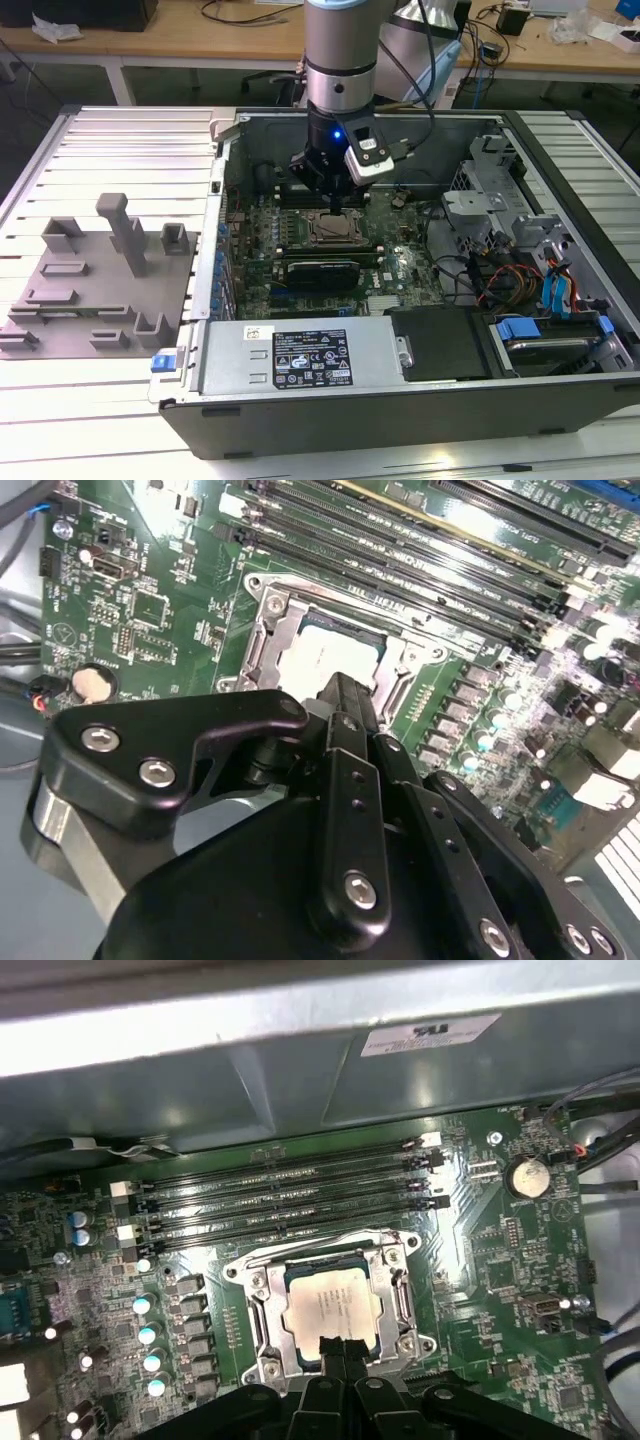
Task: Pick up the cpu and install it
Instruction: 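Install the second cpu locking lever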
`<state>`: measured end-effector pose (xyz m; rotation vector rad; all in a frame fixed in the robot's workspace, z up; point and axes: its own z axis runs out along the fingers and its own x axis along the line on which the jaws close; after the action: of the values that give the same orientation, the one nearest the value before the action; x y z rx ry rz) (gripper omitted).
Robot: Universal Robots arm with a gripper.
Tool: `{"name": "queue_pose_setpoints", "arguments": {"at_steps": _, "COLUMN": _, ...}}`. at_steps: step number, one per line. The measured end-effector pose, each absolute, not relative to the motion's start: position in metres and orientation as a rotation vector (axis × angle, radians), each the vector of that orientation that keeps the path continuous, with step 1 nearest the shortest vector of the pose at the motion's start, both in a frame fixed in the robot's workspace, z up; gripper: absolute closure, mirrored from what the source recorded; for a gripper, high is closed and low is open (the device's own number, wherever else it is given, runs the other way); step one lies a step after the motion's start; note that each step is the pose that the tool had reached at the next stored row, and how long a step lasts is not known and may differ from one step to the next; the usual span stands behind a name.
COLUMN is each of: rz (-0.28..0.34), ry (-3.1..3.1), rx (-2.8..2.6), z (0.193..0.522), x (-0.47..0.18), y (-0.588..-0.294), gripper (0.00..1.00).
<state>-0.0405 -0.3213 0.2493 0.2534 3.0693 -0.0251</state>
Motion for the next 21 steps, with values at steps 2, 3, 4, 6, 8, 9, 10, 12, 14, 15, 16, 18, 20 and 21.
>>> {"name": "queue_pose_setpoints", "arguments": {"at_steps": 2, "rz": -0.025, "ry": 3.069, "rx": 0.253, "z": 0.258, "x": -0.040, "y": -0.321, "gripper": 0.89}}
{"name": "queue_pose_setpoints", "arguments": {"at_steps": 3, "rz": -0.025, "ry": 3.069, "rx": 0.253, "z": 0.258, "x": -0.040, "y": -0.321, "gripper": 0.89}}
{"name": "queue_pose_setpoints", "arguments": {"at_steps": 4, "rz": -0.025, "ry": 3.069, "rx": 0.253, "z": 0.258, "x": -0.040, "y": -0.321, "gripper": 0.89}}
{"name": "queue_pose_setpoints", "arguments": {"at_steps": 6, "rz": -0.025, "ry": 3.069, "rx": 0.253, "z": 0.258, "x": -0.040, "y": -0.321, "gripper": 0.89}}
{"name": "queue_pose_setpoints", "arguments": {"at_steps": 8, "rz": -0.025, "ry": 3.069, "rx": 0.253, "z": 0.258, "x": -0.040, "y": -0.322, "gripper": 0.89}}
{"name": "queue_pose_setpoints", "arguments": {"at_steps": 9, "rz": -0.025, "ry": 3.069, "rx": 0.253, "z": 0.258, "x": -0.040, "y": -0.322, "gripper": 0.89}}
{"name": "queue_pose_setpoints", "arguments": {"at_steps": 10, "rz": -0.025, "ry": 3.069, "rx": 0.253, "z": 0.258, "x": -0.040, "y": -0.324, "gripper": 0.89}}
{"name": "queue_pose_setpoints", "arguments": {"at_steps": 12, "rz": -0.025, "ry": 3.069, "rx": 0.253, "z": 0.258, "x": -0.040, "y": -0.328, "gripper": 0.89}}
{"name": "queue_pose_setpoints", "arguments": {"at_steps": 14, "rz": -0.025, "ry": 3.069, "rx": 0.253, "z": 0.258, "x": -0.040, "y": -0.332, "gripper": 0.89}}
{"name": "queue_pose_setpoints", "arguments": {"at_steps": 15, "rz": -0.025, "ry": 3.069, "rx": 0.253, "z": 0.258, "x": -0.040, "y": -0.335, "gripper": 0.89}}
{"name": "queue_pose_setpoints", "arguments": {"at_steps": 16, "rz": -0.025, "ry": 3.069, "rx": 0.253, "z": 0.258, "x": -0.040, "y": -0.337, "gripper": 0.89}}
{"name": "queue_pose_setpoints", "arguments": {"at_steps": 18, "rz": -0.025, "ry": 3.070, "rx": 0.251, "z": 0.258, "x": -0.040, "y": -0.341, "gripper": 0.89}}
{"name": "queue_pose_setpoints", "arguments": {"at_steps": 20, "rz": -0.025, "ry": 3.070, "rx": 0.247, "z": 0.258, "x": -0.040, "y": -0.346, "gripper": 0.89}}
{"name": "queue_pose_setpoints", "arguments": {"at_steps": 21, "rz": -0.025, "ry": 3.070, "rx": 0.246, "z": 0.257, "x": -0.040, "y": -0.347, "gripper": 0.89}}
